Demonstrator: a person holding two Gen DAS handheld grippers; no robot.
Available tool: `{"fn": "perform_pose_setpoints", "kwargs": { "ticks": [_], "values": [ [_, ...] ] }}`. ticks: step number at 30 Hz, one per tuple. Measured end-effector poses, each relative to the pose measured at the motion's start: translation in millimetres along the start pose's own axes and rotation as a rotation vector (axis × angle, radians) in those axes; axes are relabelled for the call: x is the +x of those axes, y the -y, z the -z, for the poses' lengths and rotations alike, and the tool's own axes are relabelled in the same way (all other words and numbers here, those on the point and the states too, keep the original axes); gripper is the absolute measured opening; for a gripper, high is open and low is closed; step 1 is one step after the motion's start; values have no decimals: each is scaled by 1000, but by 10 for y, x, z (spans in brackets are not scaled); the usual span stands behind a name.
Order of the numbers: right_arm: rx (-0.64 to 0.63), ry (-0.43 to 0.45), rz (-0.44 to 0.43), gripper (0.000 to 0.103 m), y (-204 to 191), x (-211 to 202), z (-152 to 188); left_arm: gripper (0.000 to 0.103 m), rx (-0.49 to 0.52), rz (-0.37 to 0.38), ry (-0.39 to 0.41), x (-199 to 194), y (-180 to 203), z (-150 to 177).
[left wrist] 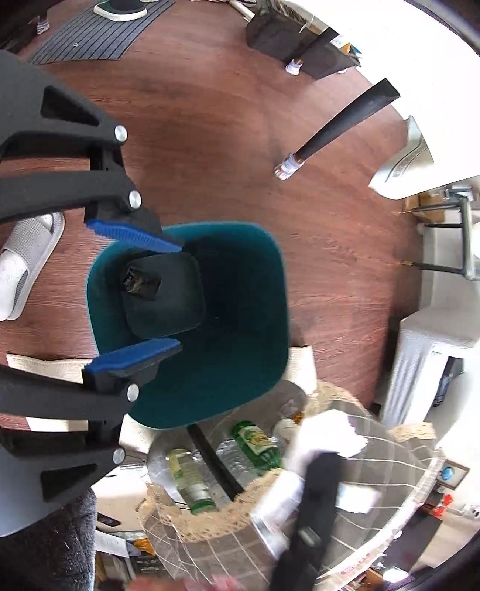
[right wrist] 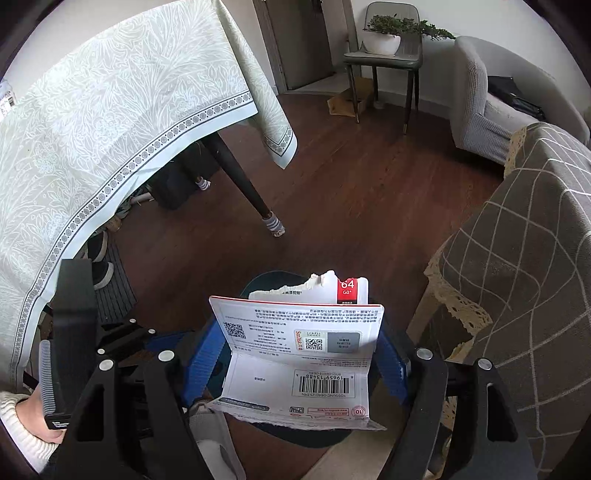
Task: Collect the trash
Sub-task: 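Carry both items to the teal bin and open both grippers to drop them, then move both grippers back to the table toward the cardboard ring and white lid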
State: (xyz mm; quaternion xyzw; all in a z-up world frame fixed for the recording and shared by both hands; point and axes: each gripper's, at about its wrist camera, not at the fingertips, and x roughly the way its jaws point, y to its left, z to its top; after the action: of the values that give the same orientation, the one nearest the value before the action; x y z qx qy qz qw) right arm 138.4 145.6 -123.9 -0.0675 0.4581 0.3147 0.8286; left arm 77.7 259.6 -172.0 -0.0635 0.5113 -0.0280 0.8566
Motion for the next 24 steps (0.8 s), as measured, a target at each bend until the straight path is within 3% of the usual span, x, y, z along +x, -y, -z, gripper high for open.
{"fn": "perform_pose_setpoints", "kwargs": {
  "ticks": [9,13,17,21,24],
  "values": [
    [1,-83,28,76,-39,327,65,66,-19,-9,125,-479,-105,-108],
    [-8,-133,37,76,-73,502,141,66,-29,-4,168,-671,-142,-173],
    [-15,-205,36,76,-91,700,258,48,-41,19,213,-852,-149,-265],
    [-49,-258,37,77,-143,796,347,46,-43,46,248,-997,-118,-337],
    [-79,-264,52,83,-187,763,365,46,-38,60,262,-1064,-86,-368]
  ]
}}
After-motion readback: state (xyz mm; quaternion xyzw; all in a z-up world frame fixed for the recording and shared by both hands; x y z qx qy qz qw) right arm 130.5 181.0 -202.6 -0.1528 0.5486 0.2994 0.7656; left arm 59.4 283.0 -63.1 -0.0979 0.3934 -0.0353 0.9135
